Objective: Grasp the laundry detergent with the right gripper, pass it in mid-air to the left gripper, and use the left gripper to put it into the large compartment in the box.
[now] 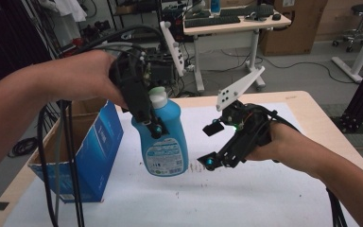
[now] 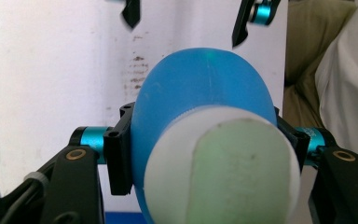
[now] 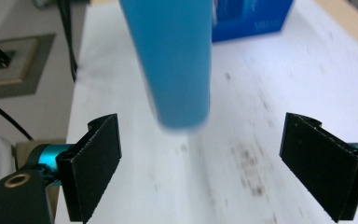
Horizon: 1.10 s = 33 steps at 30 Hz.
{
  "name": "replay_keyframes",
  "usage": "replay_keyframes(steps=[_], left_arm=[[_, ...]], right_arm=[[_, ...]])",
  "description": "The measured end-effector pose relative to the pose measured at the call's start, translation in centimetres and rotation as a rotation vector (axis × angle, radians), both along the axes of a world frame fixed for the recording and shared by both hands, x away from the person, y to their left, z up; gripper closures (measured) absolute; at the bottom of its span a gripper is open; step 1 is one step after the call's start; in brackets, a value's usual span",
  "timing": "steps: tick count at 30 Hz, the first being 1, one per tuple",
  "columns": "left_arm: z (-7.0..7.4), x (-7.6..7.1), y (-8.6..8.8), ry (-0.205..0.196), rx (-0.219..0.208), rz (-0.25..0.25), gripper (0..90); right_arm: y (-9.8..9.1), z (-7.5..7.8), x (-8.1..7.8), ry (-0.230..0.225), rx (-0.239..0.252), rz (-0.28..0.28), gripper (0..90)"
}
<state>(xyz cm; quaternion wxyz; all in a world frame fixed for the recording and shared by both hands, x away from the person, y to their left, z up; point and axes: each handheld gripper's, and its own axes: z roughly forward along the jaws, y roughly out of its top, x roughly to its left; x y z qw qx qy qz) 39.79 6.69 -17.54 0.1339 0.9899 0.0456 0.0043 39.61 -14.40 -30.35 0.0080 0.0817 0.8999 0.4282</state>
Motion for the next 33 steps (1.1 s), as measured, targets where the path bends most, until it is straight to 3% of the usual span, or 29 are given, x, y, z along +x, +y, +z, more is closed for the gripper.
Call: replay_keyframes(steps=[2,4,7,9,11,14,16,22,33], left_arm=[[0.7,0.2,0.6,-0.004,-0.007,0.041,38.0],[1.3,0.5,1.2,-0.017,-0.010,0.072,38.0],[2.2,0.8,2.3,-0.034,-0.025,0.123,38.0],[2.5,0.9,2.9,-0.040,-0.026,0.151,38.0],[2.6,1.2,3.5,-0.035,-0.026,0.188,38.0],[2.8,1.4,4.4,-0.039,-0.025,0.230,38.0],[3.0,1.4,4.9,-0.044,-0.026,0.259,37.9],[4.3,1.4,6.6,-0.055,-0.053,0.338,37.9],[6.3,0.9,9.9,-0.065,-0.090,0.479,38.0]], right_arm=[[-0.7,0.1,0.0,-0.013,-0.035,-0.007,11.9],[-1.5,0.3,0.1,0.004,-0.052,0.012,11.9],[-2.5,0.3,0.1,0.020,-0.128,0.050,11.8],[-2.8,0.3,0.1,0.029,-0.139,0.063,11.8],[-3.6,0.4,0.1,0.037,-0.190,0.034,0.9],[-4.5,0.4,0.1,0.003,-0.257,-0.003,0.7],[-5.2,0.6,0.0,-0.018,-0.263,-0.018,0.7],[-6.6,0.8,-0.3,-0.025,-0.297,-0.018,0.7],[-8.0,0.3,-0.4,-0.016,-0.277,-0.032,0.7]])
